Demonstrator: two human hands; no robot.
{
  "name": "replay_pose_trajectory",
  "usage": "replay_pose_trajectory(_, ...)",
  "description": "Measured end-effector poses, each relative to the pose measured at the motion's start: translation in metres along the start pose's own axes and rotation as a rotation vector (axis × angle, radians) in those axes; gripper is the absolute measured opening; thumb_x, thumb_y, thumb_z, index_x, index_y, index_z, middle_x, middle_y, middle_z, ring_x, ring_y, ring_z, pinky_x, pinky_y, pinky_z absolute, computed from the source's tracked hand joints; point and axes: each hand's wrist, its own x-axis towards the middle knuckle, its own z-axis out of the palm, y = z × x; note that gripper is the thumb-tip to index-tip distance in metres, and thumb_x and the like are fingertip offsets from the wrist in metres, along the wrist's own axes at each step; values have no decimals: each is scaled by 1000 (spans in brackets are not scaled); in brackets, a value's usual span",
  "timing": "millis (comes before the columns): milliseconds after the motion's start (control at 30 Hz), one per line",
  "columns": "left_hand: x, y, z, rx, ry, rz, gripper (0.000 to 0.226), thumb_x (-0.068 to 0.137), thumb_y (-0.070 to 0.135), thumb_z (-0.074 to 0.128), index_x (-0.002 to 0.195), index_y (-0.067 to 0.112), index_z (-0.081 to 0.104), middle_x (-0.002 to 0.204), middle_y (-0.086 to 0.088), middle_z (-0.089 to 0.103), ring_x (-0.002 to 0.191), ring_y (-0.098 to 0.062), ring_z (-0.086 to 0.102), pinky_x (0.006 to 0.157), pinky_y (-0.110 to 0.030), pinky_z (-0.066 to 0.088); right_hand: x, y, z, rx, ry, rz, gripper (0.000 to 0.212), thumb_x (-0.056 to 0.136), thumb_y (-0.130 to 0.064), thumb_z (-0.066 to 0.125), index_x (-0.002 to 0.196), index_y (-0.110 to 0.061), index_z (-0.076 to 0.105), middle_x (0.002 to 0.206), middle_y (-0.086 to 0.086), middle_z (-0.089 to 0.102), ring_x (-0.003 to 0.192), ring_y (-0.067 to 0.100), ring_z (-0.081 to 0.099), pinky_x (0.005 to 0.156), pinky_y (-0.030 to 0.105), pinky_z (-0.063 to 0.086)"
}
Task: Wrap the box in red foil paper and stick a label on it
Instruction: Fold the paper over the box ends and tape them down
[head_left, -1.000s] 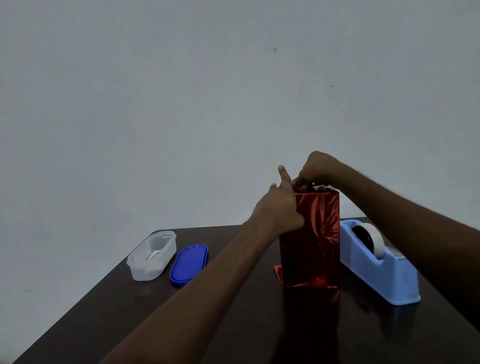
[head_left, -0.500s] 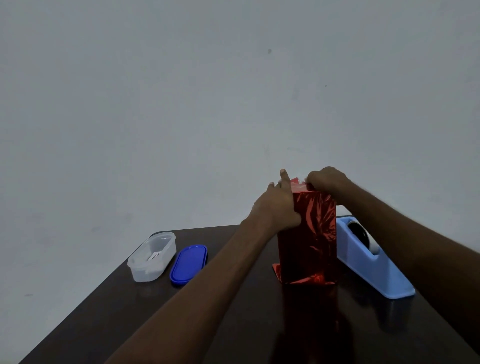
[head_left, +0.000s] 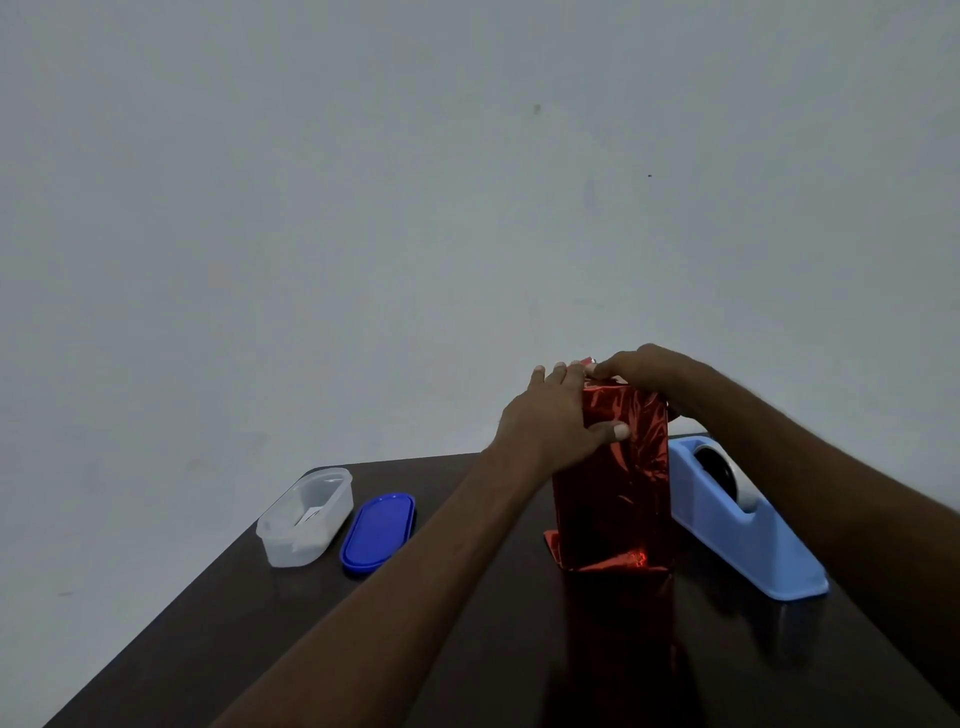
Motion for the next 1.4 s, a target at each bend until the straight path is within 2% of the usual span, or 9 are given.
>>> replay_pose_trajectory(233,-1,3,-3,13,-58,-25,96,87,60,57,156,12,12,163,-5,19,150,-26,14,115,-49,31,1,0,0,5,28,9,42,95,-45,53,115,-9,60,101,15,66,87,31,65,73,39,53)
replay_pose_trajectory(400,-2,6,-8,10,-115,-25,101,87,54,61,157,9,3,165,-8,8,151,-29,6,118,-48,25,2,-1,1,-25,11,41,49,88,-46,62,115,-6,59,106,17,66,92,34,66,87,48,54)
replay_pose_trajectory(567,3,1,-10,-16,-122,-15,99,85,48,66,155,5,10,160,-11,23,145,-31,26,114,-45,33,-5,-7,6,-78,97,32,45,96,-35,55,125,0,55,118,20,59,109,37,60,84,45,50)
replay_pose_trajectory(667,1,3,-16,-209,-102,-55,94,86,45,65,156,10,12,159,-11,27,142,-29,34,112,-37,34,-2,4,3,162,149,6,50,94,-42,52,123,-3,58,118,19,63,107,39,62,92,47,51)
replay_pose_trajectory(833,11,-13,-33,-407,239,-309,67,89,49,57,144,13,42,140,-11,55,127,-29,52,103,-37,41,-6,21,1,53,648,-300,28,90,-38,56,92,-11,63,92,4,62,95,29,58,76,31,37)
replay_pose_trajectory(900,22,-24,-36,-530,181,-418,65,90,49,59,141,10,45,139,-10,54,126,-28,52,104,-39,44,-22,27,7,-94,787,-520,13,87,-28,59,87,-16,64,85,3,61,89,25,55,69,31,38)
replay_pose_trajectory(1000,32,-31,-33,-869,-51,-504,62,92,49,60,133,3,52,123,-15,63,101,-24,65,85,-35,57,-37,36,22,-304,729,-666,15,87,-18,55,93,-22,69,86,1,57,89,22,54,65,31,43)
replay_pose_trajectory(1133,32,-34,-32,-975,-44,-547,45,89,37,68,114,0,64,92,-12,68,64,-17,63,56,-22,53,-48,45,34,-371,622,-709,19,90,-28,59,106,-22,68,98,3,57,90,22,58,72,33,48)
replay_pose_trajectory(1400,-1,-51,-45,-1010,103,-533,47,85,7,70,128,4,52,84,-10,69,47,-11,64,53,-22,53,-65,31,34,-135,350,-780,39,78,-45,43,109,-26,59,112,-3,63,101,18,58,86,45,52)
